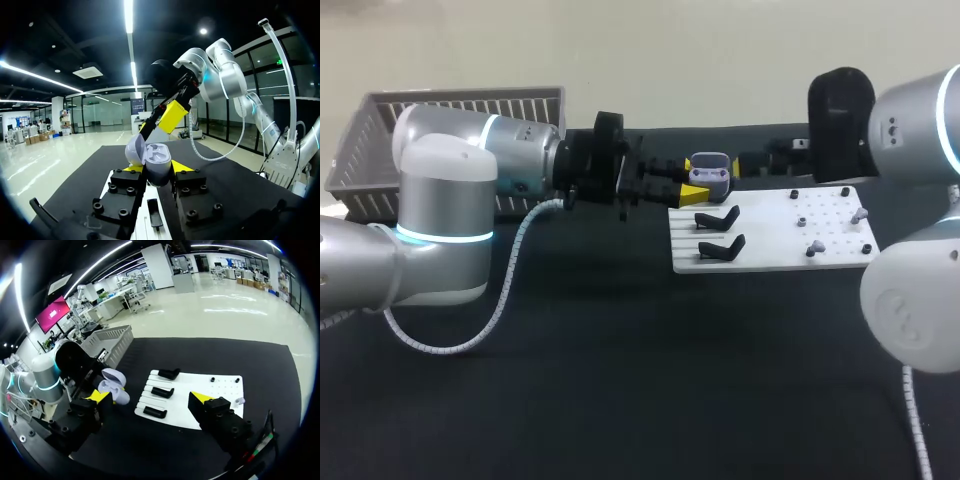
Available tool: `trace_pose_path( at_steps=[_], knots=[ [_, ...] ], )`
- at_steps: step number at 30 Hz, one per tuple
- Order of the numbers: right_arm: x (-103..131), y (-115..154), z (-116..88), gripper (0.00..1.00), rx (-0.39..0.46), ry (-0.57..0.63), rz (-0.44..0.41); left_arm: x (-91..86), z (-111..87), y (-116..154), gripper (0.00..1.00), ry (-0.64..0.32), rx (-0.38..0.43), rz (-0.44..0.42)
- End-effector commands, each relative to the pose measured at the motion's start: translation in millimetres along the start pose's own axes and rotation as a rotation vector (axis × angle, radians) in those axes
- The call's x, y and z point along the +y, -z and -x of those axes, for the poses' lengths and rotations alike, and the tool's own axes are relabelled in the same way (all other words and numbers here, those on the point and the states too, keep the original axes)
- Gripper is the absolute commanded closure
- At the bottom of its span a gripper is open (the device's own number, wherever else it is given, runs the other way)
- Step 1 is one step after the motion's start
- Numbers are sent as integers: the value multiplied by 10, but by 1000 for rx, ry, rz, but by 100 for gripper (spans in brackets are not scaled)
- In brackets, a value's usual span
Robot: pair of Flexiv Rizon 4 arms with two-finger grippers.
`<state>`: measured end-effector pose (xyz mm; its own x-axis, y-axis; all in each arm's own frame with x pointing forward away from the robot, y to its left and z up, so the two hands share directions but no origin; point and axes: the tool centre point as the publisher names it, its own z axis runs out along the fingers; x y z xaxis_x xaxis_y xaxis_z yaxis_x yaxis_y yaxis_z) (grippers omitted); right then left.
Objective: Pick up each earbud case from the left stands, insert the matching earbuds, close the lid, and place the case in the box.
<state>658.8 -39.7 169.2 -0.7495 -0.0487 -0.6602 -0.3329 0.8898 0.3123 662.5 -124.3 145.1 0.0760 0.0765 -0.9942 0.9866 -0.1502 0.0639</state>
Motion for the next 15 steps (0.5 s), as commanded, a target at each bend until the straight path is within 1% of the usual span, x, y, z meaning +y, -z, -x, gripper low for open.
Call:
trace_pose_path(
  at_steps=[1,3,8,10,13,15],
  knots=[
    [-57,340,13,0,35,25,-247,-1,-5,2,100,-1,-1,1],
    [-126,394,10,0,51,45,-293,-1,-5,2,100,-1,-1,1],
    [-335,452,-35,0,149,115,-409,-1,-5,2,100,-1,-1,1],
    [-409,465,-49,0,181,135,-434,-1,-5,2,100,-1,-1,1],
    [-581,482,-68,0,246,168,-482,-1,-5,2,100,-1,-1,1],
    [-697,473,-84,0,291,180,-494,-1,-5,2,100,-1,-1,1]
  ],
)
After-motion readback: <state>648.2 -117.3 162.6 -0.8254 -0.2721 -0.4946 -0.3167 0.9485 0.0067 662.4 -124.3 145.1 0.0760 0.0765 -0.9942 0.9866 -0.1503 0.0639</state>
